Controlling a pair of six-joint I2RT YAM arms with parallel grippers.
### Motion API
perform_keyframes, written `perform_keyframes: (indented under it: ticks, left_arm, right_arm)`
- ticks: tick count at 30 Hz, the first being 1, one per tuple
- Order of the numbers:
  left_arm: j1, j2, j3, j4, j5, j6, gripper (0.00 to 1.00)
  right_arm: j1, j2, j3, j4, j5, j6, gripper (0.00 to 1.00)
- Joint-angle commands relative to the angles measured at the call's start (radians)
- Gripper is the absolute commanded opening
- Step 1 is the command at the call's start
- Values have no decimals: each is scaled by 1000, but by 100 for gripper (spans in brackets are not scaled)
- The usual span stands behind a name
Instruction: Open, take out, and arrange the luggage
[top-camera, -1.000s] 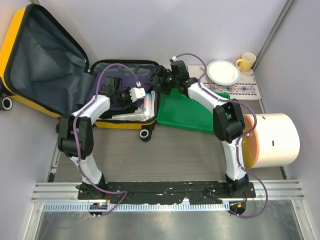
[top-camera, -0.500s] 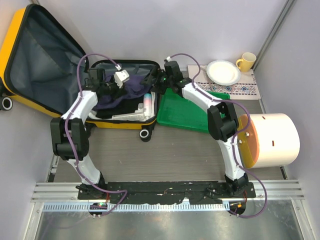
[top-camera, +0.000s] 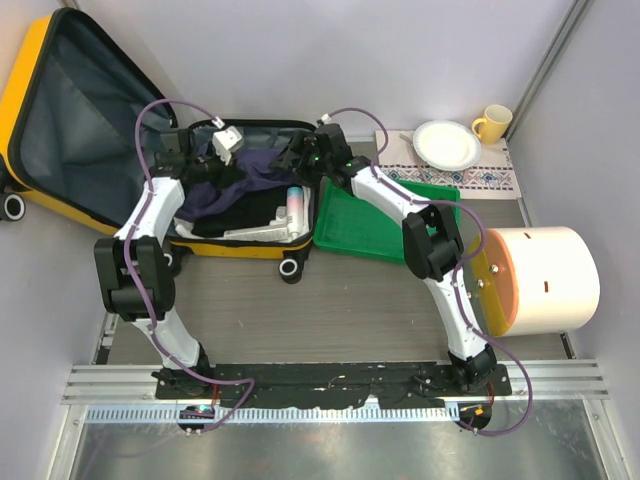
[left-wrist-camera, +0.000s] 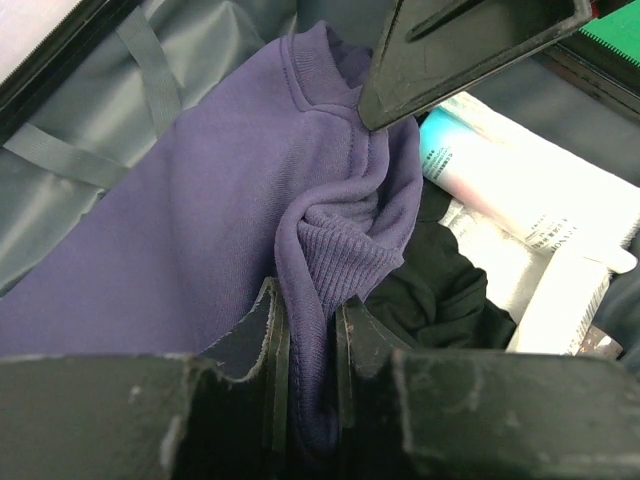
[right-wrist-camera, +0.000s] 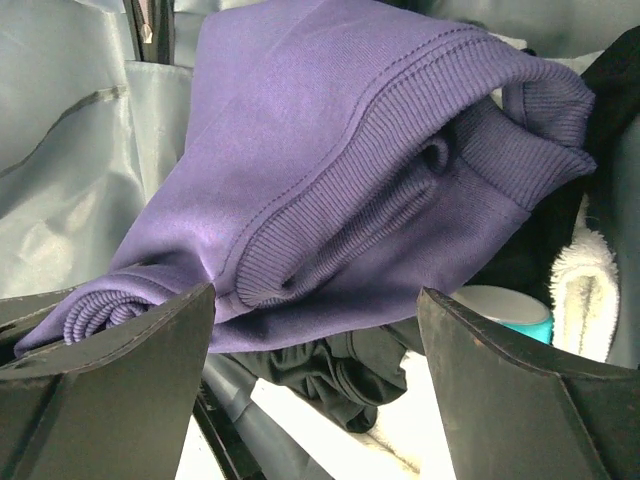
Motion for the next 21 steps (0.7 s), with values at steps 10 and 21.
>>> perform_keyframes:
  ticks: [10,21]
  left_arm:
    - [32,-15,84,64,11,2,0]
    - [44,-24,83,55,34,-23,0]
  right_arm:
    - [-15,-7,109,-234,18,-11,89]
    - [-37,88,200,-125,41,32,89]
